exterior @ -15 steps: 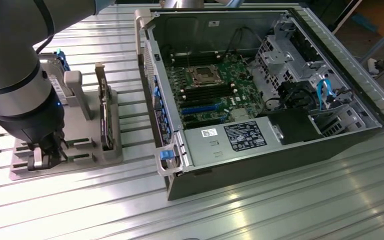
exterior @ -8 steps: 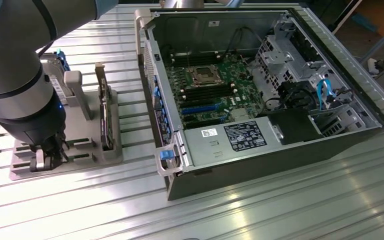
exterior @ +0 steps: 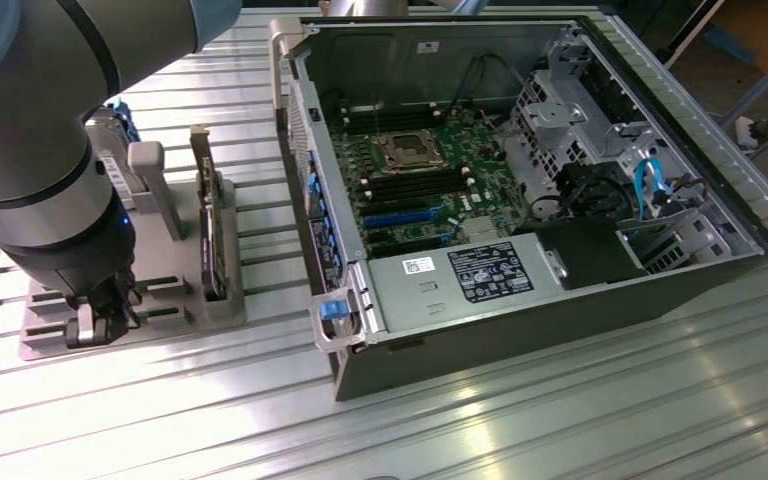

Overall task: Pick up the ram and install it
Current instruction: 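Pick up the ram and move it above insertion slot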

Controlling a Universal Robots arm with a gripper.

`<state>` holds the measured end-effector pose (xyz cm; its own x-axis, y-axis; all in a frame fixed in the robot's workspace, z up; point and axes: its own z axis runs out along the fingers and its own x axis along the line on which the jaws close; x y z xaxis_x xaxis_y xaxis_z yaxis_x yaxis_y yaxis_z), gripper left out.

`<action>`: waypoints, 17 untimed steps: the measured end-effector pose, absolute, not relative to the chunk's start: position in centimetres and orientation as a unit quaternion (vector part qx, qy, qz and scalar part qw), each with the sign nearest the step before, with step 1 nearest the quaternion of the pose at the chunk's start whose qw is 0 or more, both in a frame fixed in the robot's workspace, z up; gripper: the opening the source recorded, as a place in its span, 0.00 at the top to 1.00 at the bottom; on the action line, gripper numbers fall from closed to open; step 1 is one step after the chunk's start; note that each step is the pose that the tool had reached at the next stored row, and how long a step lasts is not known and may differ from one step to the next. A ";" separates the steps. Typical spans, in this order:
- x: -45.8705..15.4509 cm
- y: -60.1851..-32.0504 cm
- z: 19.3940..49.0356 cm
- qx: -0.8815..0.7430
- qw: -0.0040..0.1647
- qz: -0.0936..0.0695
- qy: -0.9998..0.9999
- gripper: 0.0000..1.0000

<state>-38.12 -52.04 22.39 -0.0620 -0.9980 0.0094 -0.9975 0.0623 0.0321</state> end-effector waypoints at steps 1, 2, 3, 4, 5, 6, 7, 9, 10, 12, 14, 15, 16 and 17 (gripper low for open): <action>-38.1 -52.0 22.4 0.685 0.014 -0.008 -0.729 0.70; -38.1 -52.0 22.4 0.685 0.014 -0.008 -0.729 0.70; -38.1 -52.0 22.4 0.685 0.014 -0.008 -0.729 0.70; -38.1 -52.0 22.4 0.685 0.014 -0.008 -0.729 0.70; -38.1 -52.0 22.4 0.685 0.014 -0.008 -0.729 0.70; -38.1 -52.0 22.3 0.685 0.014 -0.008 -0.729 0.70; -38.2 -51.9 22.3 0.685 0.014 -0.008 -0.729 0.70; -38.2 -51.8 22.3 0.685 0.014 -0.008 -0.729 0.70; -38.2 -51.7 22.2 0.685 0.014 -0.008 -0.729 0.70; -38.3 -51.6 22.2 0.685 0.014 -0.009 -0.729 0.70; -38.4 -51.6 22.1 0.685 0.014 -0.008 -0.729 0.70; -38.5 -51.6 22.0 0.685 0.014 -0.008 -0.729 0.70; -38.5 -51.6 21.9 0.685 0.014 -0.008 -0.729 0.70; -38.5 -51.6 21.8 0.685 0.014 -0.008 -0.729 0.70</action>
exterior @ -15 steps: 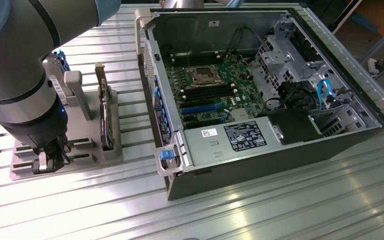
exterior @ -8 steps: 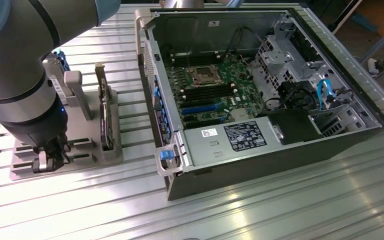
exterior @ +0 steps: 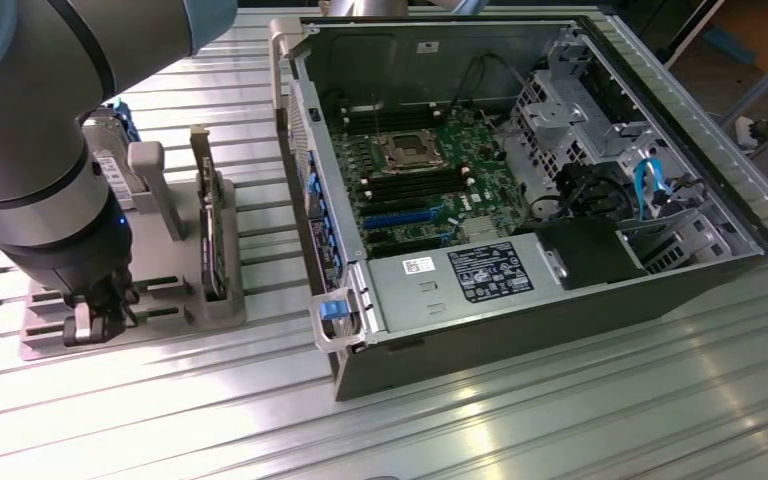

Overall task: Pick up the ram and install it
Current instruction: 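Pick up the ram and move it above insertion slot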

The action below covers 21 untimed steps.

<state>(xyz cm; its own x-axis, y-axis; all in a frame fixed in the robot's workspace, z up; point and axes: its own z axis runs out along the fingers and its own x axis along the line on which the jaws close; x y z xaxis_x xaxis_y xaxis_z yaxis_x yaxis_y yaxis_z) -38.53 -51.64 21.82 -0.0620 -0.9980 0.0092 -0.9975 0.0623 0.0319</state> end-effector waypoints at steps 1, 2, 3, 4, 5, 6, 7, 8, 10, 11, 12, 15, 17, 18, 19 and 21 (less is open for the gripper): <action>-38.5 -51.6 21.7 0.685 0.014 -0.008 -0.729 0.70; -38.6 -51.6 21.7 0.685 0.014 -0.008 -0.729 0.70; -38.6 -51.6 21.6 0.685 0.014 -0.008 -0.729 0.70; -38.6 -51.6 21.5 0.685 0.014 -0.008 -0.729 0.70; -38.6 -51.6 21.4 0.685 0.014 -0.008 -0.729 0.70; -38.6 -51.6 21.4 0.685 0.014 -0.008 -0.729 0.70; -38.6 -51.6 21.4 0.685 0.014 -0.008 -0.729 0.70; -38.6 -51.6 21.4 0.685 0.014 -0.008 -0.729 0.70; -38.6 -51.6 21.4 0.685 0.014 -0.008 -0.729 0.70; -38.6 -51.6 21.4 0.685 0.014 -0.008 -0.729 0.70; -38.6 -51.6 21.4 0.685 0.014 -0.008 -0.729 0.70; -38.6 -51.4 21.4 0.685 0.014 -0.008 -0.729 0.78; -38.6 -51.4 21.4 0.685 0.014 -0.008 -0.729 0.78; -38.6 -51.4 21.4 0.685 0.014 -0.008 -0.729 0.85; -38.6 -51.4 21.4 0.685 0.014 -0.009 -0.729 0.85; -38.6 -51.4 21.4 0.685 0.014 -0.008 -0.729 0.85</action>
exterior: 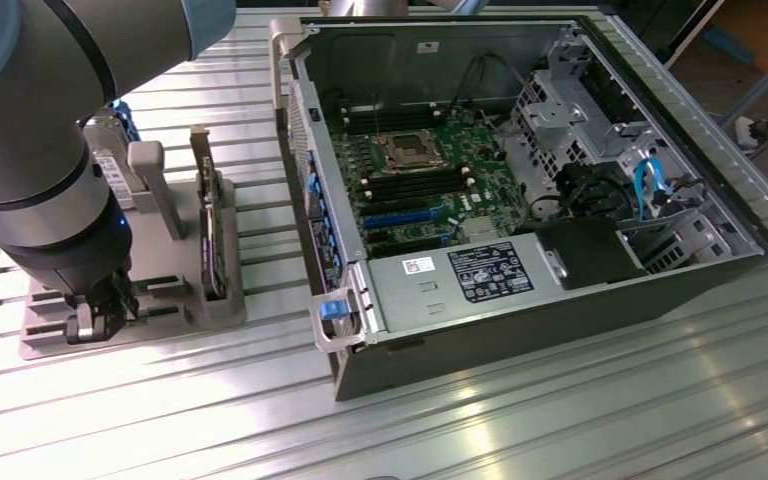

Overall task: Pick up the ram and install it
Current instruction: 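Pick up the ram and move it above insertion slot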

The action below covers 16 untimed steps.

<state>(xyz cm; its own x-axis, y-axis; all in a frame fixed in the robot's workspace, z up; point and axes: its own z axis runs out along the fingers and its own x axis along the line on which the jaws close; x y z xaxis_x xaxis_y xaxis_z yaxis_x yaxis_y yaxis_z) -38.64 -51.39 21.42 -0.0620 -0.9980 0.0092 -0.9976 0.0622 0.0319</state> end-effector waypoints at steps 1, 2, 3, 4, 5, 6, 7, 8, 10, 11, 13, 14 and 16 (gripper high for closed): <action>-38.6 -51.4 21.4 0.685 0.014 -0.009 -0.729 0.85; -38.6 -51.4 21.4 0.685 0.014 -0.008 -0.729 0.85; -38.6 -51.4 21.4 0.685 0.014 -0.009 -0.729 0.85; -38.6 -51.4 21.4 0.685 0.014 -0.009 -0.729 0.85; -38.6 -51.4 21.4 0.685 0.014 -0.008 -0.729 0.85; -38.6 -51.4 21.4 0.685 0.014 -0.008 -0.729 0.85; -38.6 -51.4 21.4 0.685 0.014 -0.009 -0.729 0.85; -38.6 -51.4 21.4 0.685 0.014 -0.008 -0.729 0.85; -38.6 -51.4 21.4 0.685 0.014 -0.009 -0.729 0.85; -38.6 -51.4 21.4 0.685 0.014 -0.009 -0.729 0.83; -38.6 -51.4 21.4 0.685 0.014 -0.009 -0.729 0.77; -38.6 -51.4 21.4 0.685 0.014 -0.009 -0.729 0.77; -38.6 -51.4 21.4 0.685 0.014 -0.009 -0.729 0.77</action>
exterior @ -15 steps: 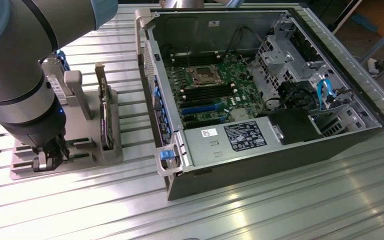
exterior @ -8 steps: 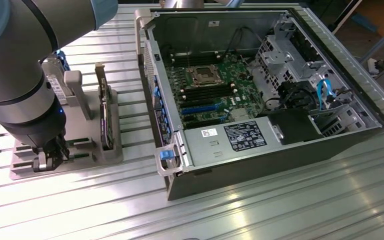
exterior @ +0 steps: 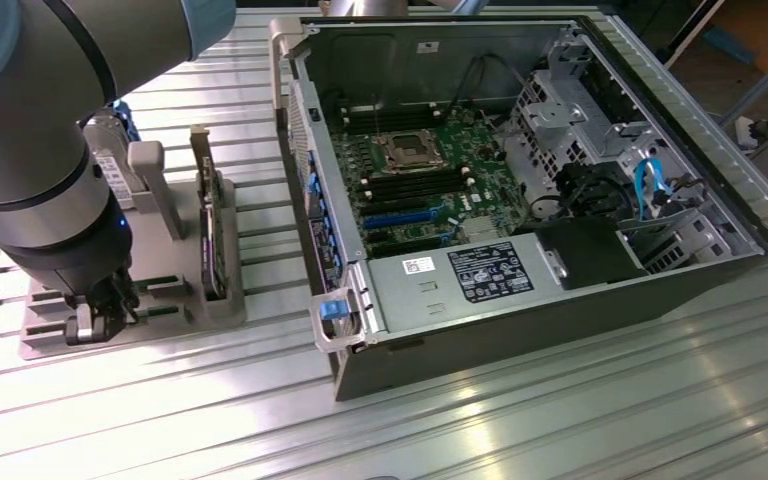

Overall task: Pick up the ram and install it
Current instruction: 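Pick up the ram and move it above insertion slot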

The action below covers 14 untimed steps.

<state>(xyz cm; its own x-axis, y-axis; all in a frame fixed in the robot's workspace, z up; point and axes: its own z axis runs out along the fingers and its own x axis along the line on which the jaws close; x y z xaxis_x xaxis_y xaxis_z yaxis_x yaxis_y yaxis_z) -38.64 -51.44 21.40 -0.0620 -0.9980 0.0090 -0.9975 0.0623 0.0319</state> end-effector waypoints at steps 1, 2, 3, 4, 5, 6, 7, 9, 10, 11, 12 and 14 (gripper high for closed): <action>-38.6 -51.4 21.3 0.685 0.014 -0.009 -0.729 0.77; -38.6 -51.4 21.3 0.685 0.014 -0.009 -0.729 0.77; -38.6 -51.4 21.2 0.685 0.014 -0.009 -0.729 0.77; -38.6 -51.4 21.2 0.685 0.014 -0.009 -0.729 0.77; -38.6 -51.4 21.2 0.685 0.014 -0.009 -0.729 0.77; -38.6 -51.4 21.2 0.685 0.014 -0.009 -0.729 0.77; -38.6 -51.4 21.2 0.685 0.014 -0.009 -0.729 0.77; -38.6 -51.4 21.1 0.685 0.013 -0.010 -0.729 0.77; -38.6 -51.4 21.1 0.685 0.013 -0.010 -0.729 0.77; -38.6 -51.4 21.1 0.685 0.013 -0.010 -0.729 0.77; -38.6 -51.4 21.1 0.685 0.013 -0.010 -0.729 0.77; -38.6 -51.4 21.1 0.685 0.013 -0.010 -0.729 0.77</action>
